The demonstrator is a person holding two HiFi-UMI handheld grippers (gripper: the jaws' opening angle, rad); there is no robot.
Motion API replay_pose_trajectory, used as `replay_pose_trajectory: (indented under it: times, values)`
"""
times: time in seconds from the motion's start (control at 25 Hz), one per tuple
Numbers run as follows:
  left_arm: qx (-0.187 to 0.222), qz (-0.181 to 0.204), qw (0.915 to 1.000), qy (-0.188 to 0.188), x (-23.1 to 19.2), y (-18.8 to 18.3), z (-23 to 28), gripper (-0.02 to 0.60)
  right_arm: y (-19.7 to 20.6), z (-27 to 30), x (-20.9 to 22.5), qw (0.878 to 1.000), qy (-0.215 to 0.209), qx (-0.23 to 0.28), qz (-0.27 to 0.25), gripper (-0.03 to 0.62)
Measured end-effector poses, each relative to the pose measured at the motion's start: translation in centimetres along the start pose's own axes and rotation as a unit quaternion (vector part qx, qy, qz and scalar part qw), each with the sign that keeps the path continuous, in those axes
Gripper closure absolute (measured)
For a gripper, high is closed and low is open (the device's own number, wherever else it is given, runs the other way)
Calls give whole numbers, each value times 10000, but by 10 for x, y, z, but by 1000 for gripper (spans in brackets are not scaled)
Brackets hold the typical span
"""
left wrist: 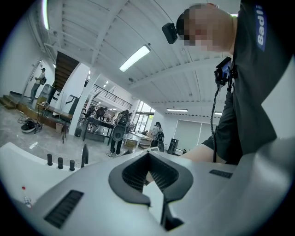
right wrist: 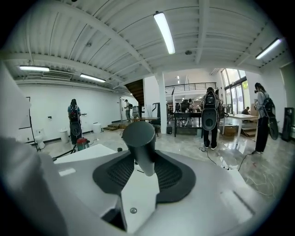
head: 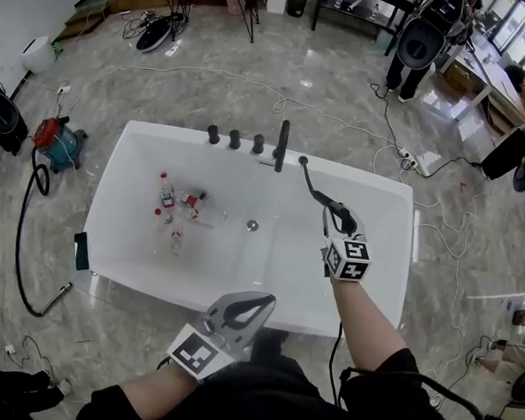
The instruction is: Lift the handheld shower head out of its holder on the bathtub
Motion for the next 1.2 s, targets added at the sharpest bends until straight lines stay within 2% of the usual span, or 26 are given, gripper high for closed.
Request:
replay_pose_trajectory:
  times: [0.48, 0.88, 1.2]
  values:
    - [19, 288, 9996, 40, 20, -22, -6, 581, -30, -95, -53, 9984, -433, 300, -204, 462]
    - [67, 495, 9986, 196, 36, -39, 3, 581, -27, -172, -75, 9972, -559, 503, -24, 462]
    - [60, 547, 9979, 327, 45, -42, 6, 581, -24, -215, -97, 9958, -731, 522, -166, 462]
Point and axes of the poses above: the fingertips, and each gripper's own axes: z forward along the fingers, x to its right, y out of its underside, the point moved 6 cm from there along -z, backward along the fingers, and after that the axes turned 14 degrees about z, right-handed, at the moved point
